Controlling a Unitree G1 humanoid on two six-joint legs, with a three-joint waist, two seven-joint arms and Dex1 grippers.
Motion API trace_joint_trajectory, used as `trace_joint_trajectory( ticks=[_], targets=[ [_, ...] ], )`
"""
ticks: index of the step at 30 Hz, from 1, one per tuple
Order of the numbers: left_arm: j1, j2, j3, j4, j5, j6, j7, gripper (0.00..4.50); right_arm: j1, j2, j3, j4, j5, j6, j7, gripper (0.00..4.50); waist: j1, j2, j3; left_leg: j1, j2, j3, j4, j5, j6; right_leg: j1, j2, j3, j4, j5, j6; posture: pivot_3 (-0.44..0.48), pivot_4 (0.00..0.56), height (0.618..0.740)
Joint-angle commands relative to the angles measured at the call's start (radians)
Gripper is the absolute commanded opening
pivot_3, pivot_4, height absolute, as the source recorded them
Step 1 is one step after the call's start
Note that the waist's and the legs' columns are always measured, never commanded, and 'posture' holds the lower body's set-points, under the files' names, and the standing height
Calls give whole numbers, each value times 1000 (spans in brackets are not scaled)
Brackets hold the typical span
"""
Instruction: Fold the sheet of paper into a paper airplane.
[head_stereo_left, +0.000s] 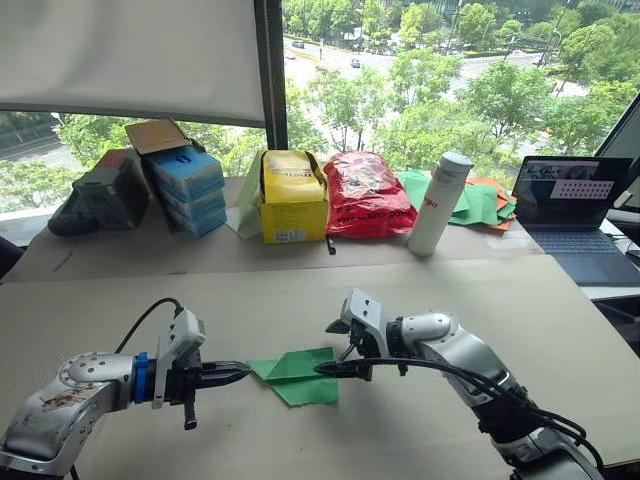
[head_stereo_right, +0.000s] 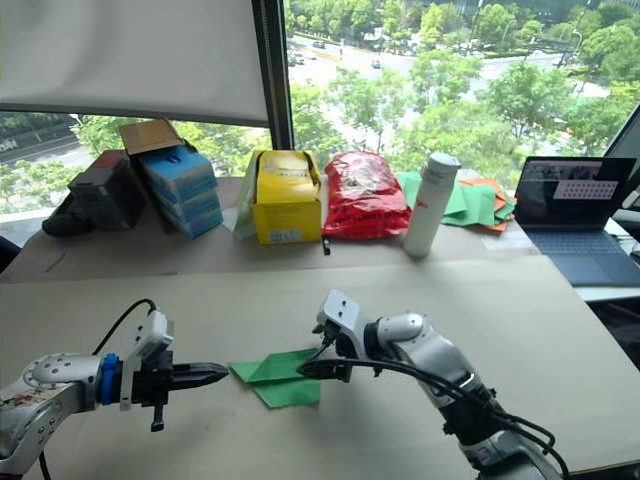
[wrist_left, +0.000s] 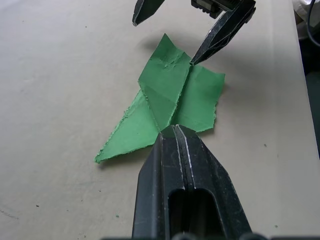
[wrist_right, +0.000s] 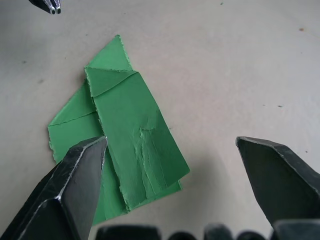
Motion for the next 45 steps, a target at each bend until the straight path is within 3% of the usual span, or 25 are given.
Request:
trace_joint_trajectory(
  ticks=[1, 4, 5, 17, 24, 31, 36, 39, 45],
  targets=[
    [-6, 5, 12, -33, -18, -2, 2, 0, -20, 1, 1, 14, 14, -53, 45, 4460, 0, 0, 0, 0, 0, 0, 0, 1, -2, 0, 1, -1, 0, 0, 0, 0, 150, 740],
    [-3, 6, 16, -39, -19, -1, 4, 0, -16, 4, -1, 12, 25, -59, 71, 4460, 0, 0, 0, 0, 0, 0, 0, 1, -2, 0, 3, -2, 0, 0, 0, 0, 150, 740],
    [-3, 6, 17, -40, -20, 0, 6, 0, -12, 3, 0, 4, 29, -58, 83, 4225, 0, 0, 0, 0, 0, 0, 0, 1, -2, 0, 6, -2, 0, 0, 0, 0, 150, 740],
    [-15, -2, 11, -58, -23, 6, 24, 0, 25, 6, 27, -20, 2, -78, 77, 138, 0, 0, 0, 0, 1, 0, 0, 2, -3, 0, 6, 2, 1, 0, 0, 0, 150, 740],
    [-59, -32, 17, -28, -33, 10, 50, 0, 41, 0, -6, -95, 11, -116, 58, 61, 1, 0, 0, 0, 1, 0, 1, 2, -3, 0, 7, 2, 1, 0, 0, 0, 150, 740],
    [-161, -83, 81, 71, -76, 21, 109, 0, 23, -36, -112, -172, -65, -294, -76, 61, 4, 0, 0, 0, 0, 0, 1, 3, -4, 0, 9, 1, 2, 0, 0, 0, 150, 740],
    [-217, -119, 132, 90, -163, 85, 153, 0, 60, -99, -88, -202, -257, -545, -176, 61, 2, -1, 0, 1, 0, 1, 1, 3, -5, 0, 10, 0, 2, 0, 1, 0, 150, 740],
    [-226, -112, 125, 104, -154, 87, 154, 0, 71, -111, -66, -197, -394, -666, -270, 61, 0, -1, 0, 1, 0, 2, 2, 3, -5, 0, 11, 0, 2, 0, 1, 0, 150, 740],
    [-239, -116, 106, 110, -155, 92, 155, 0, 140, -145, 23, -201, -566, -851, -307, 61, 0, -1, 0, 3, 0, 3, 2, 4, -7, 1, 13, 2, 3, 0, 1, 0, 150, 740]
  ],
)
